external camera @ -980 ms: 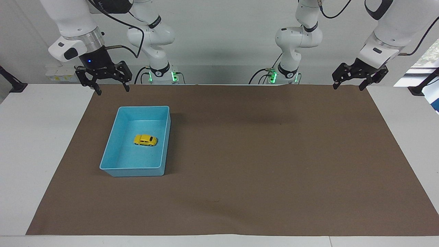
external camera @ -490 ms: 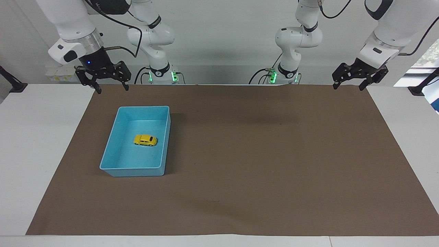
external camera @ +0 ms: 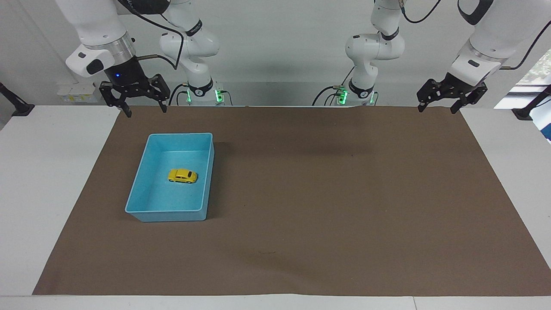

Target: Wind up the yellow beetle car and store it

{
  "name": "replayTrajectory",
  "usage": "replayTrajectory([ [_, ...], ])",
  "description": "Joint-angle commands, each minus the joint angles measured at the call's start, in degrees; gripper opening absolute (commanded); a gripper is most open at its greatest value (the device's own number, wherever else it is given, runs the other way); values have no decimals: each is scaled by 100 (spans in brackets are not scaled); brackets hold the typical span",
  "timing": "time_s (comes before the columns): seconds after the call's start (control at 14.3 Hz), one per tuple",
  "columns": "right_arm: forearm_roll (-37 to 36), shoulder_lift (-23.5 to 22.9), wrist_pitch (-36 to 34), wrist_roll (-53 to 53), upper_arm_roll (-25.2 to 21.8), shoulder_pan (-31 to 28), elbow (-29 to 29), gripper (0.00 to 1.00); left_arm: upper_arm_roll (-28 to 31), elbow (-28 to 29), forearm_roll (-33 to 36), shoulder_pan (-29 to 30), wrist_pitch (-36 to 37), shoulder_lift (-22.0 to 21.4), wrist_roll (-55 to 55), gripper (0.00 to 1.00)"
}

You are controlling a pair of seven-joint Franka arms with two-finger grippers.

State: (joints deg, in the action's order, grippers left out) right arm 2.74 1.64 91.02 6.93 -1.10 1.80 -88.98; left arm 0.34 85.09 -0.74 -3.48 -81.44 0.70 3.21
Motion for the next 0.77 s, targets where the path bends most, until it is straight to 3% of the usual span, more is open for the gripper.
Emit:
replayTrajectory([
  [0.0,-37,-93,-146,-113,93,-162,188,100,-25,8,47,32,58,-53,-57,100],
  [0.7,-107,-5,-155,-113,40,-136,171,100,-25,8,47,32,58,-44,-57,100],
])
